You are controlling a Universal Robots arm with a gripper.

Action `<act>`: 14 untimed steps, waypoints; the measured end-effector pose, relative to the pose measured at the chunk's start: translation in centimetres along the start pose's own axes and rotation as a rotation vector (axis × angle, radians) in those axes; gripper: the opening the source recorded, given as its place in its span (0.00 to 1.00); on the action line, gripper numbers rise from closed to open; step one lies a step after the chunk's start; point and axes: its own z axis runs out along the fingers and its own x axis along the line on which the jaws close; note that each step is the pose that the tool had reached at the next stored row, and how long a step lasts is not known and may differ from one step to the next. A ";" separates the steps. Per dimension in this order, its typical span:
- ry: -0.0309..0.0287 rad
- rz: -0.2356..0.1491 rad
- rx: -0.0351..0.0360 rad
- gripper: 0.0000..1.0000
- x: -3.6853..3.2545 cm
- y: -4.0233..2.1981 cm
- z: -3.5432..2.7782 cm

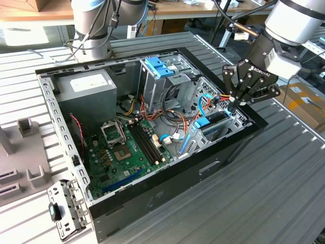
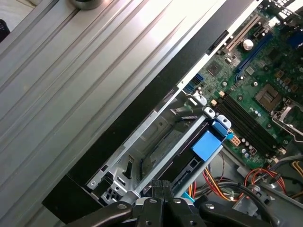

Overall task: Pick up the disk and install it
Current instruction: 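Insert the first disk wire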

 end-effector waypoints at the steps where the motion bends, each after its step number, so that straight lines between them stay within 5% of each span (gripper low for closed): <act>1: -0.0003 0.007 0.0002 0.11 0.00 0.00 0.01; 14: -0.0049 0.108 0.0042 0.11 0.01 -0.01 0.09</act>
